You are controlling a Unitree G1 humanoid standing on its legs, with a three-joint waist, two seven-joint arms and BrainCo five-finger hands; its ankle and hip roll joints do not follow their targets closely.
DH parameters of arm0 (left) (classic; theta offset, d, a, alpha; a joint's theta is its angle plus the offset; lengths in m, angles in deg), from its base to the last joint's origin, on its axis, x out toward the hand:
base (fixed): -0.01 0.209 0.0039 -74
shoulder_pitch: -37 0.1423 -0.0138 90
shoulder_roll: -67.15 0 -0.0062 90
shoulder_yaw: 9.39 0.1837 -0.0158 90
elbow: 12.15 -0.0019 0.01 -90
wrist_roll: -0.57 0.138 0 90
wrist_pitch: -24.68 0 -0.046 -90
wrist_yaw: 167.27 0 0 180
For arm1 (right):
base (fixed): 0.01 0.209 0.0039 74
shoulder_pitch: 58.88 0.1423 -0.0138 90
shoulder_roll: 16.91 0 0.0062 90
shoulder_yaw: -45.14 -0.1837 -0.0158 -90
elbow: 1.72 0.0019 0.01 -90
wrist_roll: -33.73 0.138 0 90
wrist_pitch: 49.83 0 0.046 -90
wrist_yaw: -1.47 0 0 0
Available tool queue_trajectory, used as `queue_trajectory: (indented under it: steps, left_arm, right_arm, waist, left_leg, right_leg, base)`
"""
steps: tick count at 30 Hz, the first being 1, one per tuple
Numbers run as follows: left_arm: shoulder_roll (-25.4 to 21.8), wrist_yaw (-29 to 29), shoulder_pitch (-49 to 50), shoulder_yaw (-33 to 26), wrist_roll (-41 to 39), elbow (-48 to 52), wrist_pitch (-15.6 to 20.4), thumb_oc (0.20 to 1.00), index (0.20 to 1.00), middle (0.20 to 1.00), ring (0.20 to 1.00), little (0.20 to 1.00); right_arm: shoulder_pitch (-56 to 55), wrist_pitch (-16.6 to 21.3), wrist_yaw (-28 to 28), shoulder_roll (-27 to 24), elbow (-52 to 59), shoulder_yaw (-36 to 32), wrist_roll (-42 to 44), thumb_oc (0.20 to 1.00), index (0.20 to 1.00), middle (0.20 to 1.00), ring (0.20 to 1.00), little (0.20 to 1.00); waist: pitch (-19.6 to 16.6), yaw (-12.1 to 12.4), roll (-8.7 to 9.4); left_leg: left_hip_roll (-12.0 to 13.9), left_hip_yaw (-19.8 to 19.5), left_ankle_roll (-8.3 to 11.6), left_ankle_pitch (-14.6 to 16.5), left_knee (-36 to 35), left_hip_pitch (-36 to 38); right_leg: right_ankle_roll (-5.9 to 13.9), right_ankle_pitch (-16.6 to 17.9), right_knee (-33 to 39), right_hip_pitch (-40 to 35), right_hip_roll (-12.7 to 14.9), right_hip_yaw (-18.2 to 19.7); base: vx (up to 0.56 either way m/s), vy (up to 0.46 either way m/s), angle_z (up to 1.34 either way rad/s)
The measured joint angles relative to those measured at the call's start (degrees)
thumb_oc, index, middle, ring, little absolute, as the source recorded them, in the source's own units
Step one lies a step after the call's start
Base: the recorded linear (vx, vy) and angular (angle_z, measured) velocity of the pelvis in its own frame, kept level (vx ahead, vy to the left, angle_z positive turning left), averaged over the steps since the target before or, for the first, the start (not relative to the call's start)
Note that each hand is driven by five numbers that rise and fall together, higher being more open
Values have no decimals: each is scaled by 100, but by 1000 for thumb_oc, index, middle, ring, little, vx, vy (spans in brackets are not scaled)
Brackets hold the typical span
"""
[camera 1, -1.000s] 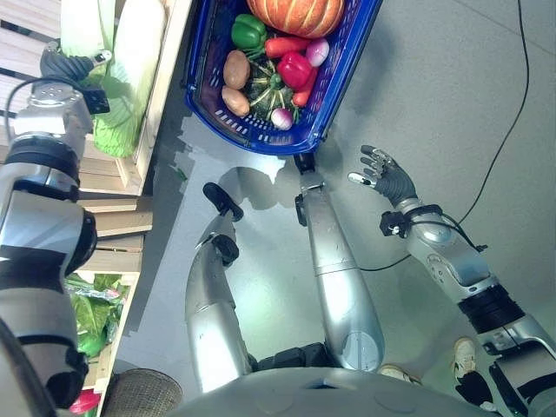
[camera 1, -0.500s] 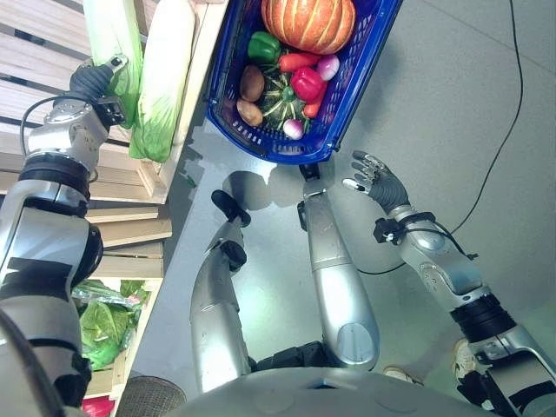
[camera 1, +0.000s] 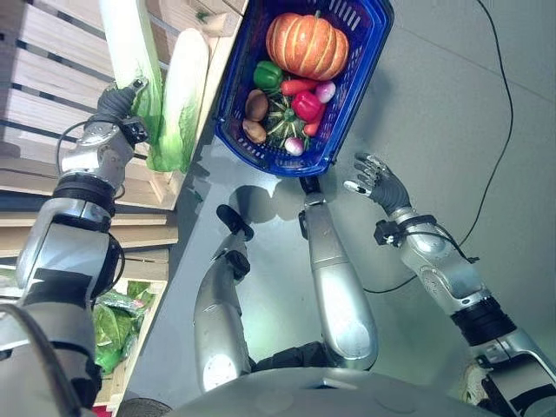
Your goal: Pick up fruits and vegetables into the basket
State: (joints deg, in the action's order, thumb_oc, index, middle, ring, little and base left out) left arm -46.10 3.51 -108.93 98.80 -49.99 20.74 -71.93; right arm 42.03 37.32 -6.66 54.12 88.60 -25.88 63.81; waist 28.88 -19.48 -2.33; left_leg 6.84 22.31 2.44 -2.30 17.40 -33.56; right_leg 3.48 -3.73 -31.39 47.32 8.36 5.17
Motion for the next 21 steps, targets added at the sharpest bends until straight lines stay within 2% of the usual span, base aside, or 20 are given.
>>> queue_trajectory:
  steps: [6,12,21]
  left_arm:
    - [55,-65,385,-55,117,246,92,200,200,200,200,200]
    - [125,-193,878,-196,344,526,293,200,200,200,200,200]
    - [263,-669,1395,-525,793,980,715,200,200,200,200,200]
  right_arm:
    - [-232,208,19,-73,217,-31,-105,1000,1000,1000,1000,1000]
    - [-226,442,173,-263,471,-131,-268,1000,1000,1000,1000,1000]
    - [221,627,567,-531,719,-494,-415,1000,1000,1000,1000,1000]
  waist:
    - [6,53,-11]
    - [69,115,-117]
    - [111,441,-195]
  left_leg:
    - [-6,-67,59,-151,-276,357]
    - [4,-156,149,-268,-439,614]
    - [23,-365,223,-418,-607,950]
  right_leg:
    - [-50,-72,39,-305,-4,-125]
    - [-168,-121,11,-537,-17,-278]
    - [-232,-247,-62,-888,-10,-503]
  base:
    - [-10,1,5]
    - [-8,-2,5]
    - [-12,-40,10]
